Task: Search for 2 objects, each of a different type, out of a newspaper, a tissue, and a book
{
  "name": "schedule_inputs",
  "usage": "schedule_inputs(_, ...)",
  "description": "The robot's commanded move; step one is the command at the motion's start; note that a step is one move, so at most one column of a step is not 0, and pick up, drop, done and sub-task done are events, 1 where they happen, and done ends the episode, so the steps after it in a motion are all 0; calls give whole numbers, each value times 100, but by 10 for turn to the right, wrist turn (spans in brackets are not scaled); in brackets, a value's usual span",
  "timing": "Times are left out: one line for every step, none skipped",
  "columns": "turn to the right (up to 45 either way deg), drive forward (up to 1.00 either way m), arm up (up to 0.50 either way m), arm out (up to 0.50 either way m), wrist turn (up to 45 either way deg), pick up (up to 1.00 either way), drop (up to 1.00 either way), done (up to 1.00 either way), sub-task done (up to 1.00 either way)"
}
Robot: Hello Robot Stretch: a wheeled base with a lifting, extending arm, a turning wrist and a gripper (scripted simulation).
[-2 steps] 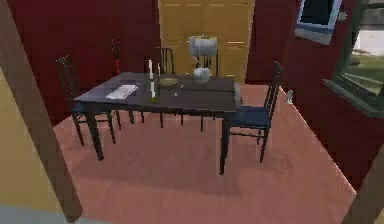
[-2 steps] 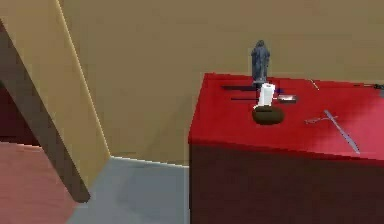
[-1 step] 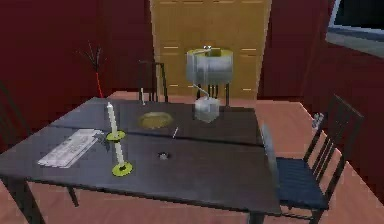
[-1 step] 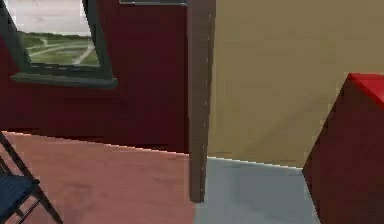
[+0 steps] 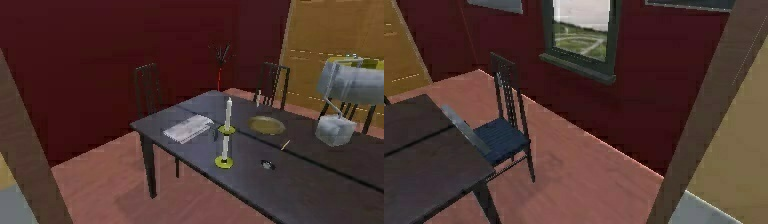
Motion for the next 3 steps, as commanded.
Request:
schedule_inputs(0, 0, 0, 0, 0, 0, 0, 0, 100)
schedule_inputs(-450, 0, 0, 0, 0, 0, 0, 0, 0)
schedule_inputs(-450, 0, 0, 0, 0, 0, 0, 0, 0)
